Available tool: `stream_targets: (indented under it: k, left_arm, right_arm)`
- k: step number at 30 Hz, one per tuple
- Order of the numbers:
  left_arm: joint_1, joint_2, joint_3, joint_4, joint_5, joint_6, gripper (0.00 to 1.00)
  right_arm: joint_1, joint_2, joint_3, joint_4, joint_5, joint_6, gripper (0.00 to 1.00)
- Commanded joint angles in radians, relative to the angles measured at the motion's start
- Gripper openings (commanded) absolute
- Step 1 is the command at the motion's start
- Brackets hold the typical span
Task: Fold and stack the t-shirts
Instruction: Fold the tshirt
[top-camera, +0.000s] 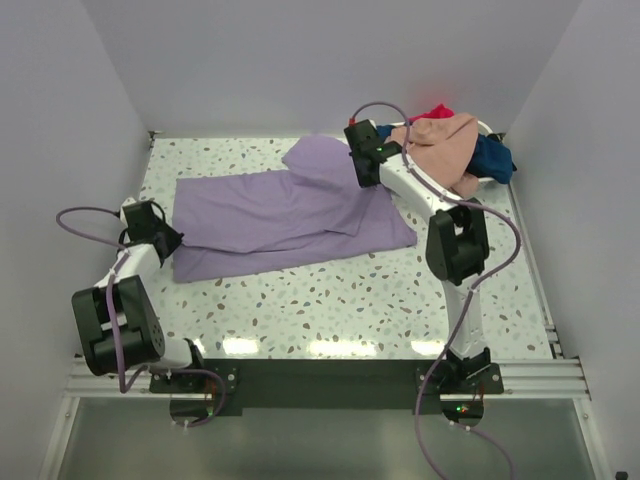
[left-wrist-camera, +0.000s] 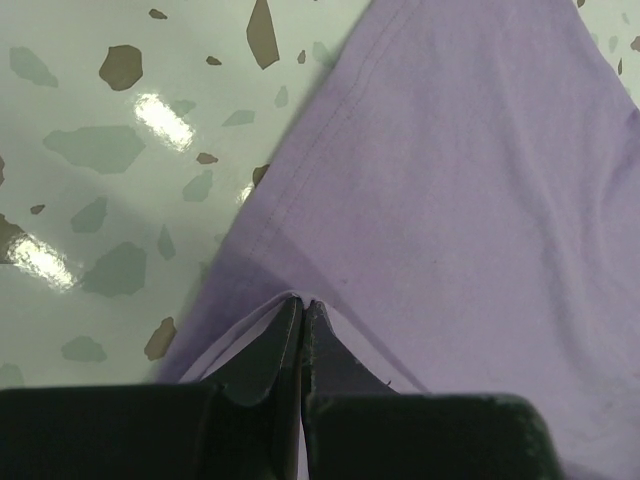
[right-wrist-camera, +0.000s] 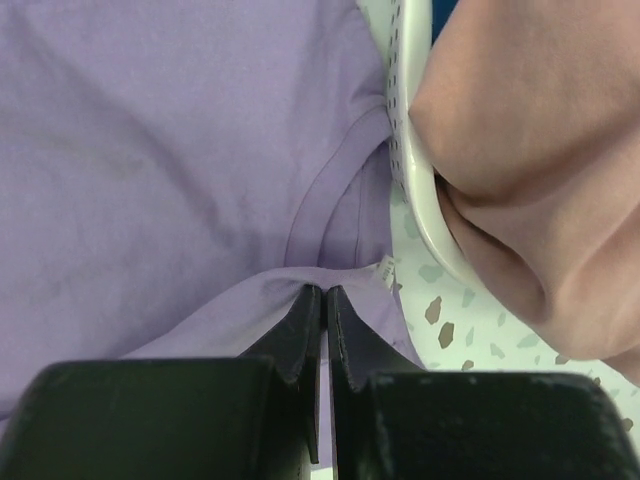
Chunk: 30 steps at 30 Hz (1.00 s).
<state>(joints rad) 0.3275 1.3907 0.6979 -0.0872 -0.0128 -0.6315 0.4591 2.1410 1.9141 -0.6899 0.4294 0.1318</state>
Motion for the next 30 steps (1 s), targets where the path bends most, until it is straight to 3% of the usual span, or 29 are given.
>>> stream_targets:
  k: [1,4,7,8,10,11,14,19,22,30]
  left_arm:
    - [0.013,0.03,0.061,0.063,0.008,0.024,0.0]
    - [0.013,0.071,0.101,0.06,0.008,0.023,0.0]
    - [0.013,0.102,0.164,0.05,0.002,0.009,0.28]
    - [0.013,0.103,0.175,0.047,-0.003,0.004,0.56]
    - [0.013,0.09,0.208,0.043,-0.019,-0.002,0.69]
    - [0.012,0.079,0.215,0.038,-0.024,-0.002,0.76]
    - [-0.005,0.028,0.196,0.044,-0.035,-0.007,0.84]
    - [-0.175,-0.068,0.098,0.052,-0.162,0.021,0.9]
    - [-0.241,-0.108,0.033,0.061,-0.161,0.015,0.92]
    - [-0.32,-0.153,-0.13,0.139,-0.119,-0.007,0.94]
  right_arm:
    - [-0.01,0.046,0.083,-0.028,0.026,-0.018,0.0]
    - [-0.019,0.089,0.146,-0.043,0.023,-0.023,0.0]
    - [-0.03,0.117,0.248,-0.069,0.017,-0.017,0.0]
    - [-0.039,0.117,0.269,-0.091,0.016,-0.006,0.17]
    - [-0.046,0.073,0.28,-0.096,0.023,0.002,0.44]
    - [-0.046,0.045,0.257,-0.067,0.025,0.002,0.62]
    - [-0.043,-0.104,0.088,0.055,-0.027,0.005,0.71]
    - [-0.022,-0.22,-0.188,0.144,-0.197,0.034,0.69]
    - [-0.019,-0.248,-0.313,0.202,-0.335,0.072,0.63]
    - [-0.004,-0.222,-0.472,0.309,-0.495,0.137,0.5]
